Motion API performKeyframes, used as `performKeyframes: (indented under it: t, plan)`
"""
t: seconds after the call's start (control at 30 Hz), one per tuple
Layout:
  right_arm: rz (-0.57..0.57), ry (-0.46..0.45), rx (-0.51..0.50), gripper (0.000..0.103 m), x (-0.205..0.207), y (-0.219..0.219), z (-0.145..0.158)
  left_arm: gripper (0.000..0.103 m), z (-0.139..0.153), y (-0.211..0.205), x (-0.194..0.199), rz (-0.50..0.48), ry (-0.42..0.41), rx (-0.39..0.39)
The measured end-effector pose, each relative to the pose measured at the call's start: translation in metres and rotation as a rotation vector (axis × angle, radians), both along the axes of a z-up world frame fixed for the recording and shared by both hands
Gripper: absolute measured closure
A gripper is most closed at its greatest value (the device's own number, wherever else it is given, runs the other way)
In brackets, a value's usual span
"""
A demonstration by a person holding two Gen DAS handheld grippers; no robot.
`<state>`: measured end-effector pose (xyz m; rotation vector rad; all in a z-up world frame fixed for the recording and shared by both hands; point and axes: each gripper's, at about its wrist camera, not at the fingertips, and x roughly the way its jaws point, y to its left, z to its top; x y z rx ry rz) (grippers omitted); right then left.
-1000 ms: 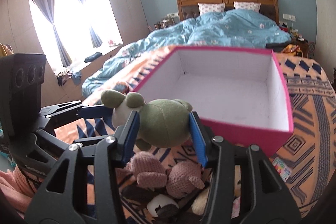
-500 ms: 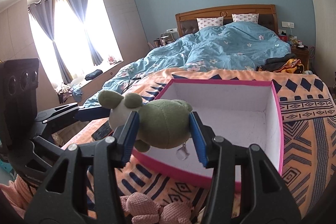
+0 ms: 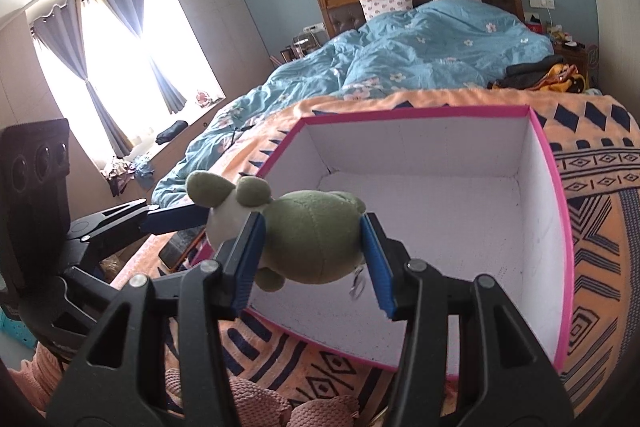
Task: Organize objects
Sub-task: 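Lift the green plush over the pink box and open both grippers, then withdraw both grippers from the box back toward the toy pile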
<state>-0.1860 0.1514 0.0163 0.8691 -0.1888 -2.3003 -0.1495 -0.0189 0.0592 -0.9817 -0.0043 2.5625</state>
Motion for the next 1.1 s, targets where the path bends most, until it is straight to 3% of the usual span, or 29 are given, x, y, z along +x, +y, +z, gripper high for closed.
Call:
performKeyframes:
  t: [0.3, 0.5, 0.73, 1.1]
  plan:
    - [-0.004, -0.089, 0.022, 0.049, -0.022, -0.005, -0.031, 0.026, -0.028, -0.005, -0.019, 0.006, -0.093, 0.026]
    - [-0.008, -0.093, 0.031, 0.049, -0.021, -0.004, -0.036, 0.026, -0.034, -0.009, -0.019, 0.049, -0.092, 0.024]
    - [-0.010, -0.031, 0.043, 0.045, -0.001, 0.007, -0.026, 0.016, -0.020, -0.016, 0.006, 0.077, 0.023, 0.031]
    - [0.079, 0.149, 0.054, 0.032, 0.071, 0.029, 0.000, 0.014, -0.008, -0.032, 0.058, 0.145, 0.161, 0.093]
